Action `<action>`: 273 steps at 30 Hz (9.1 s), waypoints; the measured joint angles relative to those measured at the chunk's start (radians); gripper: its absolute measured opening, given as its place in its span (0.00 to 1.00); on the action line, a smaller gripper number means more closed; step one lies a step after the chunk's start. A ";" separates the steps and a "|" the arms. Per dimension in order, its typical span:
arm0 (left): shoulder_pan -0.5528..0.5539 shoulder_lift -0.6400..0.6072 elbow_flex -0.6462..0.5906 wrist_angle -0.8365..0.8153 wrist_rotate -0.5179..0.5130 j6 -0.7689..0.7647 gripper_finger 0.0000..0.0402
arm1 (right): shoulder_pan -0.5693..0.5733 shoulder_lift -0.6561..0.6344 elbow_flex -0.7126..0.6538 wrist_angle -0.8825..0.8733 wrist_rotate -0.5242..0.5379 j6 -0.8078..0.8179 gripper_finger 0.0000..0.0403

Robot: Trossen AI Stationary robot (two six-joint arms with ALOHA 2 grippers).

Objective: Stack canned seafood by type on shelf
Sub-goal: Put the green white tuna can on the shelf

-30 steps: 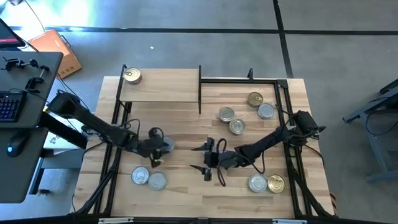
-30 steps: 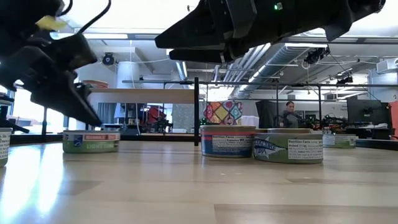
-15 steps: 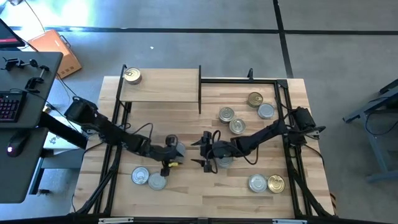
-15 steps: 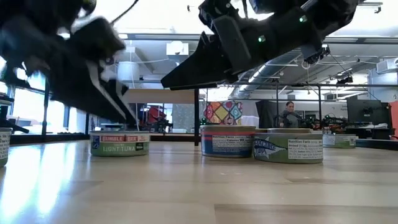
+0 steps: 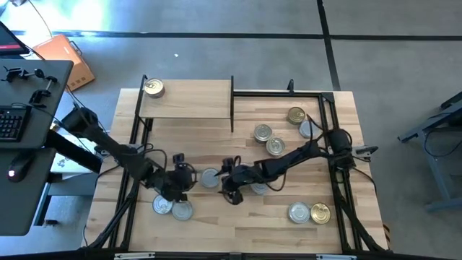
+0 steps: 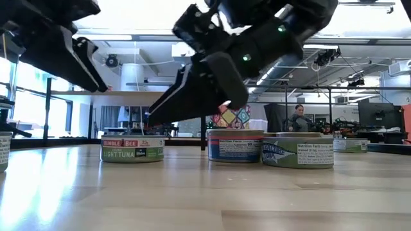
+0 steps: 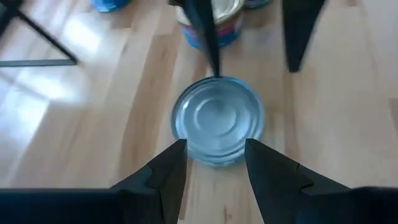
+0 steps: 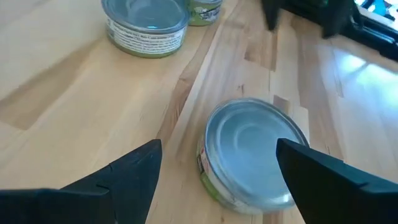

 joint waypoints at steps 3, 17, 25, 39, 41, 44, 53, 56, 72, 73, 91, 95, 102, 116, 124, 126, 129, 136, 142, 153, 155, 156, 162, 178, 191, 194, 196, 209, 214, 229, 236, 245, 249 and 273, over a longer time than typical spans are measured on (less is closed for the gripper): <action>-0.016 0.016 -0.001 0.006 -0.045 -0.002 0.38 | 0.003 0.030 0.041 -0.058 0.006 -0.027 0.71; -0.024 0.132 -0.001 0.061 -0.079 0.064 0.38 | 0.003 0.106 0.100 -0.075 0.099 -0.108 0.10; -0.066 0.146 -0.001 0.212 -0.079 0.278 0.38 | 0.003 0.097 0.100 -0.082 0.098 -0.051 0.02; -0.098 0.295 0.000 0.292 -0.148 0.531 0.46 | -0.007 0.043 0.096 -0.087 0.082 0.056 0.00; -0.094 0.328 0.001 0.330 -0.192 0.530 0.49 | -0.007 0.042 0.096 -0.087 0.082 0.058 0.00; -0.091 0.367 0.005 0.374 -0.258 0.536 0.55 | -0.007 0.042 0.096 -0.087 0.082 0.058 0.00; -0.081 0.410 0.005 0.435 -0.288 0.594 0.63 | -0.007 0.042 0.096 -0.079 0.081 0.058 0.00; -0.072 0.412 0.005 0.435 -0.275 0.593 0.63 | -0.007 0.042 0.096 -0.078 0.081 0.067 0.00; -0.089 0.251 0.012 0.151 -0.185 0.430 0.63 | -0.007 0.041 0.096 -0.071 0.081 0.081 0.00; -0.083 0.250 0.012 0.132 -0.166 0.412 0.63 | -0.007 0.041 0.096 -0.070 0.081 0.081 0.00; 0.021 0.391 0.021 0.341 -0.202 0.637 0.63 | -0.033 0.041 0.097 -0.049 0.048 0.133 0.00; 0.020 0.405 0.005 0.279 -0.183 0.670 0.63 | -0.035 0.041 0.097 -0.045 0.046 0.135 0.00; 0.017 0.394 0.014 0.288 -0.185 0.666 0.63 | -0.039 0.039 0.098 -0.039 0.040 0.154 0.00; 0.040 0.422 0.015 0.295 -0.138 0.644 0.63 | -0.039 0.013 0.098 -0.101 0.049 0.163 0.00; 0.028 0.422 0.016 0.324 -0.133 0.621 0.63 | -0.039 0.003 0.096 -0.169 0.010 0.128 0.04; 0.022 0.419 0.016 0.323 -0.134 0.609 0.63 | -0.034 0.003 0.096 -0.170 -0.028 0.088 0.11; 0.016 0.408 0.016 0.322 -0.136 0.591 0.63 | -0.014 0.016 0.096 -0.156 -0.019 -0.019 0.24; 0.002 0.360 0.016 0.323 -0.169 0.590 0.63 | 0.000 0.068 0.095 -0.127 0.104 -0.099 0.40; -0.002 0.308 0.016 0.322 -0.176 0.607 0.63 | -0.017 0.071 0.096 -0.130 0.150 -0.075 0.25; -0.050 0.084 0.162 -0.062 -0.029 0.342 0.63 | -0.023 0.071 0.096 -0.133 0.126 -0.020 0.03; -0.058 0.037 0.210 -0.192 0.069 0.281 0.63 | -0.023 0.071 0.096 -0.130 0.125 0.006 0.09; -0.067 0.021 0.228 -0.250 0.106 0.261 0.63 | -0.023 0.071 0.096 -0.129 0.122 0.023 0.12; -0.134 -0.019 0.259 -0.554 0.169 0.080 0.63 | -0.022 0.071 0.096 -0.116 0.117 0.081 0.36; -0.071 -0.017 0.059 -0.496 0.190 0.001 0.63 | -0.022 0.071 0.096 -0.102 0.079 0.073 0.55; -0.039 -0.017 0.025 -0.418 0.300 0.068 0.42 | -0.010 0.068 0.096 -0.102 0.077 0.199 0.55; -0.039 -0.015 0.038 -0.434 0.312 0.066 0.28 | 0.011 0.065 0.096 -0.102 0.083 0.279 0.55; -0.040 -0.015 0.070 -0.468 0.266 0.067 0.28 | 0.031 0.065 0.096 -0.103 0.103 0.325 0.55; 0.272 -0.017 0.312 -0.646 -0.373 0.344 0.28 | 0.120 0.065 0.096 0.060 0.364 0.312 0.55; 0.556 -0.017 0.349 -0.518 -0.386 0.688 0.28 | 0.120 0.065 0.096 0.057 0.364 0.315 0.55; 1.149 0.008 0.342 -0.022 0.039 1.317 0.28 | 0.120 0.065 0.096 0.055 0.363 0.316 0.55; 1.192 0.090 0.345 -0.047 0.029 1.340 0.30 | 0.120 0.064 0.096 0.055 0.362 0.316 0.55; 1.182 0.097 0.345 -0.076 0.011 1.379 0.32 | 0.120 0.064 0.096 0.051 0.362 0.316 0.55; 1.182 0.070 0.345 -0.126 0.052 1.387 0.35 | 0.120 0.064 0.096 0.048 0.362 0.317 0.55; 1.191 0.062 0.455 -0.345 0.301 1.268 0.61 | 0.114 0.064 0.096 0.048 0.362 0.336 0.55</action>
